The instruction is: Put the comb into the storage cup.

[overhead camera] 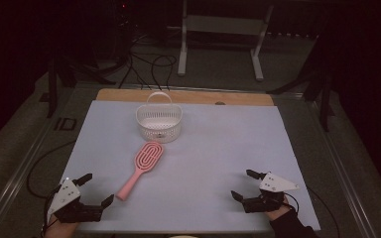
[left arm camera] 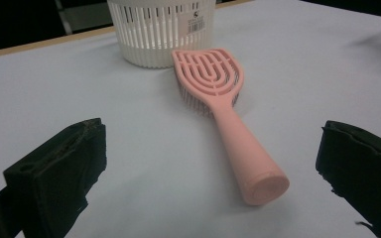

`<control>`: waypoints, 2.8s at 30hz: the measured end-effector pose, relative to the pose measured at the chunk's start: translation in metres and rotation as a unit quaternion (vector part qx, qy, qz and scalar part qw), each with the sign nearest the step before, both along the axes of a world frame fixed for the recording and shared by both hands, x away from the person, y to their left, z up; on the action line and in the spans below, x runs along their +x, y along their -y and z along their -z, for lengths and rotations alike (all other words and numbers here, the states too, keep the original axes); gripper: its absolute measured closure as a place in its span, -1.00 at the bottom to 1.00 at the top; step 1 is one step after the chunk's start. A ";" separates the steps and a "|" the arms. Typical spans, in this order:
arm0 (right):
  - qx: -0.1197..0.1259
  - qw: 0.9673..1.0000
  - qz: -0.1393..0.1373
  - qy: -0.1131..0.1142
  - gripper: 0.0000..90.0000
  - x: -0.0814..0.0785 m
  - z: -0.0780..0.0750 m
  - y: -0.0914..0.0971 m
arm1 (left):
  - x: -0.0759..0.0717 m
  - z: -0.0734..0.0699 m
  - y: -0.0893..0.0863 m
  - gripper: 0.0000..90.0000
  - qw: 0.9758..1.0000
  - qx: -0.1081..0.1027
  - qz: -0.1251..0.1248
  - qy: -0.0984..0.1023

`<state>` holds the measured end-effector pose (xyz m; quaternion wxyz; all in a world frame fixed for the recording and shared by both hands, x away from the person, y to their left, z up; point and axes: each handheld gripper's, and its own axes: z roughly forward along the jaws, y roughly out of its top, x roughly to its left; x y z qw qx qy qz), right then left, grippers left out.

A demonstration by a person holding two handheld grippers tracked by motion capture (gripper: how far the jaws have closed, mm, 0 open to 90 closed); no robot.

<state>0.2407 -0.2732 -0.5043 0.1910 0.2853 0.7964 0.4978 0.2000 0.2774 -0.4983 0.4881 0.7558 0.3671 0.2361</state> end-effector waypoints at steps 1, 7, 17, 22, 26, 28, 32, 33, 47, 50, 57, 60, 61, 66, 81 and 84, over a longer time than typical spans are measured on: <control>-0.003 1.000 -0.001 0.003 -0.82 -0.001 0.000 -0.001 | 0.000 0.000 0.000 -1.00 1.000 -0.001 0.000 0.000; 0.000 1.000 0.003 0.009 -0.82 -0.002 -0.001 0.001 | 0.000 0.000 0.000 -1.00 1.000 0.001 0.000 -0.004; 0.008 1.000 0.004 0.013 -0.82 -0.003 -0.002 0.000 | 0.001 -0.002 0.002 -1.00 1.000 0.003 0.006 -0.017; 0.011 1.000 0.004 0.016 -0.82 -0.003 -0.003 -0.001 | 0.002 -0.006 0.004 -1.00 1.000 0.003 0.005 -0.020; 0.012 1.000 0.004 0.018 -0.82 -0.003 -0.003 -0.002 | 0.001 -0.011 0.003 -1.00 1.000 0.002 0.007 -0.022; 0.013 1.000 0.006 0.019 -0.82 -0.003 -0.004 -0.002 | 0.001 -0.014 0.003 -1.00 1.000 0.004 0.007 -0.023; 0.014 1.000 0.007 0.023 -0.82 -0.004 -0.005 -0.003 | 0.004 -0.026 0.000 -1.00 1.000 -0.005 0.007 -0.024; 0.014 1.000 0.007 0.023 -0.82 -0.004 -0.005 -0.003 | 0.004 -0.026 0.000 -1.00 1.000 -0.005 0.007 -0.024; 0.016 0.999 0.010 0.028 -0.82 -0.004 -0.006 -0.004 | 0.013 -0.063 0.005 -1.00 0.999 0.024 0.009 -0.032; 0.017 0.999 0.009 0.028 -0.82 -0.005 -0.006 -0.004 | 0.015 -0.069 0.007 -1.00 0.999 0.028 0.007 -0.032; 0.020 0.999 0.009 0.026 -0.82 -0.005 -0.007 -0.004 | 0.022 -0.082 0.012 -1.00 0.998 0.048 0.007 -0.035; 0.020 0.999 0.008 0.025 -0.82 -0.005 -0.007 -0.005 | 0.025 -0.086 0.015 -1.00 0.998 0.054 0.008 -0.037; 0.021 0.999 0.008 0.024 -0.82 -0.005 -0.007 -0.005 | 0.027 -0.087 0.016 -1.00 0.998 0.057 0.009 -0.038; 0.023 0.999 0.008 0.025 -0.82 -0.005 -0.007 -0.005 | 0.036 -0.095 0.025 -1.00 0.996 0.074 0.014 -0.045; 0.028 0.999 0.006 0.021 -0.82 -0.005 -0.007 -0.004 | 0.056 -0.102 0.052 -1.00 0.990 0.115 0.022 -0.074; 0.028 0.999 0.005 0.022 -0.82 -0.005 -0.008 -0.004 | 0.060 -0.101 0.056 -1.00 0.989 0.121 0.016 -0.079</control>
